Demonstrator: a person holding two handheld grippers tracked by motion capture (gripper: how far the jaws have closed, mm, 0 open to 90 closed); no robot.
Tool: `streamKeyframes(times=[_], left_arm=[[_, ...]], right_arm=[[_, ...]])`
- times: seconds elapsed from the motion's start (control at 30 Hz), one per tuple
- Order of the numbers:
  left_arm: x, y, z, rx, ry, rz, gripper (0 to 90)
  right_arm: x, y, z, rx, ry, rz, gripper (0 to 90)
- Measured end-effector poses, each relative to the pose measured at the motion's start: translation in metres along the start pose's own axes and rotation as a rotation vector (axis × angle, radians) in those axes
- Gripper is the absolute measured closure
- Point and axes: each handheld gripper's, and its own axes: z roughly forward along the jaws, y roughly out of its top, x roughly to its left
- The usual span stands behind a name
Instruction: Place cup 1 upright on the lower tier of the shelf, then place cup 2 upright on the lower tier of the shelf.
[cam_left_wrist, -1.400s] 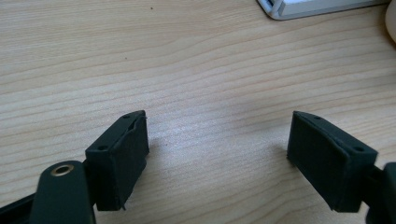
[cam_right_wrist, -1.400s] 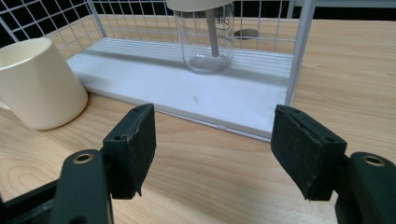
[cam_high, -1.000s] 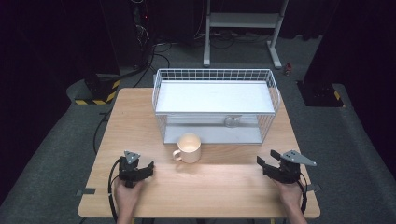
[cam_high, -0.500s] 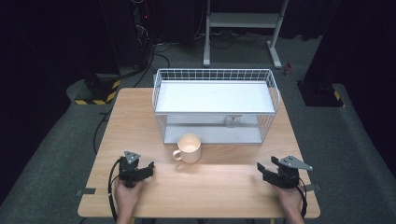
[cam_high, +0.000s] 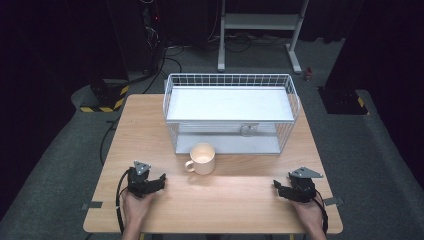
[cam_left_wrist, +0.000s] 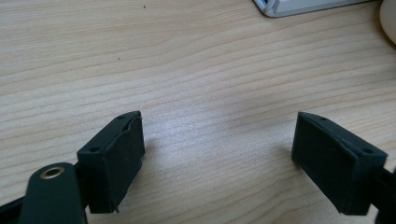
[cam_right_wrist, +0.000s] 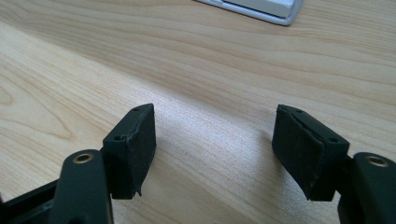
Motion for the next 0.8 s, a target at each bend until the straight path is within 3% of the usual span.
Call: streamKeyframes(times=[0.17, 0.37, 0.4, 0.63, 0.8], left_arm=[[0.0, 0.001, -0.001, 0.006, -0.017, -0.007, 18.3], [-0.005, 0.002, -0.006, -0.012, -0.104, -0.011, 17.8], [-0.008, 0.004, -0.008, -0.013, -0.127, 0.0, 16.8], [-0.022, 0.008, -0.017, -0.059, -0.176, 0.053, 15.0], [-0.044, 0.012, -0.016, -0.06, -0.231, 0.11, 13.9]], right_arm=[[-0.002, 0.001, 0.002, 0.002, -0.006, -0.012, 26.1], [-0.003, 0.001, 0.002, 0.013, -0.022, 0.012, 20.8], [-0.003, 0.001, 0.002, 0.014, -0.025, 0.014, 20.1], [-0.004, 0.001, 0.003, 0.012, -0.027, 0.008, 19.7], [-0.004, 0.001, 0.003, 0.012, -0.027, 0.008, 19.7]])
